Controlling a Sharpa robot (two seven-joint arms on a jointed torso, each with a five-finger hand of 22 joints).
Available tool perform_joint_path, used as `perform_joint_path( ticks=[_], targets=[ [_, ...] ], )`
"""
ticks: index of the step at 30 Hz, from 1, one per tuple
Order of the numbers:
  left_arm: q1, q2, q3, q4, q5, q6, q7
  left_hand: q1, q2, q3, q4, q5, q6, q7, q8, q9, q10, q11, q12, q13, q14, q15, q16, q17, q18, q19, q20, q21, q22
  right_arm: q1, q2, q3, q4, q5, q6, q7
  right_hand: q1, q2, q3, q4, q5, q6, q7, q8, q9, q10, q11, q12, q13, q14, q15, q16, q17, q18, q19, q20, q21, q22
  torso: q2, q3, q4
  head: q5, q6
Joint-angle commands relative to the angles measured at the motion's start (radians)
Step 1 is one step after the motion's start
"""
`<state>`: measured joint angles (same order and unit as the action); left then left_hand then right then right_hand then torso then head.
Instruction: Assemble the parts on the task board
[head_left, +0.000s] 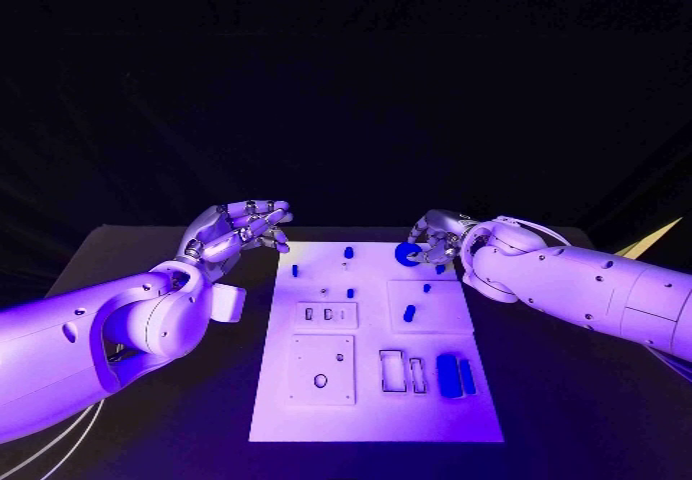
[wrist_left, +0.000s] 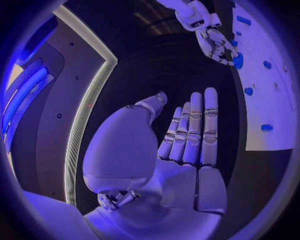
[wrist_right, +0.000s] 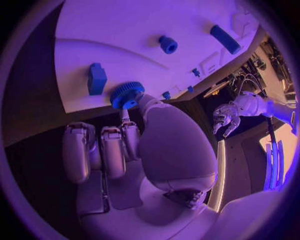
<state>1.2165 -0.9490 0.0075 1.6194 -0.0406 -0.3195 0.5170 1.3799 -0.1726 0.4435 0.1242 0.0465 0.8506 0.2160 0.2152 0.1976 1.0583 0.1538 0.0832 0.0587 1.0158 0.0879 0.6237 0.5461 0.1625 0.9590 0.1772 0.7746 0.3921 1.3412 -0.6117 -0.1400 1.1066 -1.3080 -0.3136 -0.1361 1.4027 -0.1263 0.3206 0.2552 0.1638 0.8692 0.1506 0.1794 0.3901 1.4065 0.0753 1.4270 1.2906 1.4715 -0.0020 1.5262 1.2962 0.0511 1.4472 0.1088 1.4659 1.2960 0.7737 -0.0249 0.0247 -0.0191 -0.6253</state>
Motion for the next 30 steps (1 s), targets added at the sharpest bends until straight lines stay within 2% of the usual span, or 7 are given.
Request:
perform_joint_path(
  ticks=[1, 6, 10, 14, 18, 25, 30],
  targets=[
    [0.001, 0.001, 0.001, 0.0, 0.0, 0.003, 0.001, -0.019, 0.0, 0.059, 0.001, 0.01, 0.002, 0.001, 0.009, 0.017, 0.007, 0.001, -0.011, 0.013, -0.012, -0.003, 0.021, 0.018, 0.02, -0.01, -0.003, 0.022, 0.015, 0.001, -0.008, 0.001, 0.035, -0.049, -0.093, -0.006, -0.022, -0.001, 0.063, -0.005, 0.0, 0.049, 0.004, 0.015, 0.018, 0.032, -0.006, 0.024, 0.102, 0.085, 0.0, 0.017, 0.212, -0.025, 0.062, -0.004, 0.026, 0.192, -0.001, -0.0003, -0.0005, 0.001, 0.002],
    [0.001, 0.001, 0.001, -0.003, 0.0, 0.003, 0.001, -0.019, 0.0, 0.059, 0.001, 0.01, 0.002, 0.001, 0.009, 0.017, 0.007, 0.001, -0.011, 0.013, -0.012, -0.003, 0.021, 0.018, 0.02, -0.01, -0.003, 0.022, 0.015, 0.007, -0.021, 0.001, 0.1, -0.124, -0.208, -0.021, -0.034, -0.013, 0.084, -0.015, 0.007, 0.06, 0.002, 0.016, 0.018, 0.042, -0.007, 0.03, 0.113, 0.085, -0.001, 0.018, 0.214, -0.027, 0.069, -0.005, 0.034, 0.201, -0.002, -0.0014, 0.0002, -0.001, 0.005],
    [0.001, 0.002, 0.001, -0.006, 0.0, 0.003, 0.001, -0.018, 0.001, 0.061, -0.001, 0.01, 0.002, 0.001, 0.009, 0.017, 0.006, 0.001, -0.011, 0.014, -0.012, -0.003, 0.022, 0.018, 0.02, -0.011, -0.003, 0.025, 0.016, 0.011, -0.027, 0.002, 0.161, -0.176, -0.247, -0.036, -0.043, -0.021, 0.103, -0.023, 0.019, 0.068, 0.0, 0.017, 0.017, 0.051, -0.009, 0.037, 0.124, 0.086, -0.003, 0.019, 0.216, -0.03, 0.074, -0.006, 0.04, 0.208, -0.002, -0.0018, 0.001, -0.002, 0.008],
    [0.001, 0.002, 0.001, -0.008, 0.0, 0.003, 0.001, -0.018, 0.001, 0.061, -0.001, 0.01, 0.002, 0.001, 0.009, 0.017, 0.006, 0.001, -0.011, 0.014, -0.012, -0.003, 0.022, 0.018, 0.02, -0.011, -0.003, 0.025, 0.016, 0.009, -0.018, 0.001, 0.203, -0.205, -0.246, -0.044, -0.046, -0.023, 0.106, -0.025, 0.019, 0.07, -0.001, 0.017, 0.017, 0.054, -0.009, 0.039, 0.128, 0.086, -0.003, 0.019, 0.216, -0.031, 0.076, -0.007, 0.044, 0.211, 0.0, -0.0006, 0.001, 0.0, 0.01],
    [0.001, 0.002, 0.001, -0.008, 0.0, 0.003, 0.001, -0.018, 0.001, 0.061, -0.001, 0.01, 0.002, 0.001, 0.009, 0.017, 0.006, 0.001, -0.011, 0.014, -0.012, -0.003, 0.022, 0.018, 0.02, -0.011, -0.003, 0.025, 0.016, 0.002, 0.0, -0.002, 0.22, -0.218, -0.235, -0.046, -0.047, -0.024, 0.108, -0.026, 0.018, 0.07, -0.001, 0.016, 0.017, 0.053, -0.009, 0.039, 0.128, 0.086, -0.003, 0.019, 0.217, -0.03, 0.076, -0.007, 0.043, 0.211, 0.0, -0.0009, 0.0002, 0.0, 0.01],
    [0.001, 0.006, 0.001, -0.01, 0.0, 0.004, 0.001, -0.018, 0.001, 0.061, -0.001, 0.01, 0.002, 0.001, 0.009, 0.017, 0.006, 0.001, -0.011, 0.014, -0.012, -0.003, 0.022, 0.018, 0.02, -0.011, -0.003, 0.025, 0.016, -0.023, 0.044, -0.01, 0.222, -0.223, -0.208, -0.046, -0.05, -0.026, 0.111, -0.027, 0.017, 0.069, -0.001, 0.015, 0.017, 0.055, -0.009, 0.04, 0.129, 0.086, -0.004, 0.019, 0.217, -0.031, 0.076, -0.007, 0.044, 0.212, 0.001, -0.0016, 0.0041, 0.001, 0.011],
    [0.001, 0.007, 0.001, -0.011, 0.0, 0.004, 0.001, -0.018, 0.001, 0.062, -0.001, 0.01, 0.002, 0.001, 0.009, 0.018, 0.007, 0.001, -0.01, 0.014, -0.012, -0.003, 0.023, 0.019, 0.02, -0.012, -0.003, 0.027, 0.017, -0.034, 0.068, -0.013, 0.213, -0.224, -0.195, -0.046, -0.051, -0.028, 0.114, -0.029, 0.018, 0.069, -0.001, 0.014, 0.016, 0.055, -0.009, 0.04, 0.13, 0.086, -0.004, 0.019, 0.217, -0.031, 0.076, -0.007, 0.044, 0.212, 0.002, -0.0011, 0.0031, 0.005, 0.01]
  ],
)
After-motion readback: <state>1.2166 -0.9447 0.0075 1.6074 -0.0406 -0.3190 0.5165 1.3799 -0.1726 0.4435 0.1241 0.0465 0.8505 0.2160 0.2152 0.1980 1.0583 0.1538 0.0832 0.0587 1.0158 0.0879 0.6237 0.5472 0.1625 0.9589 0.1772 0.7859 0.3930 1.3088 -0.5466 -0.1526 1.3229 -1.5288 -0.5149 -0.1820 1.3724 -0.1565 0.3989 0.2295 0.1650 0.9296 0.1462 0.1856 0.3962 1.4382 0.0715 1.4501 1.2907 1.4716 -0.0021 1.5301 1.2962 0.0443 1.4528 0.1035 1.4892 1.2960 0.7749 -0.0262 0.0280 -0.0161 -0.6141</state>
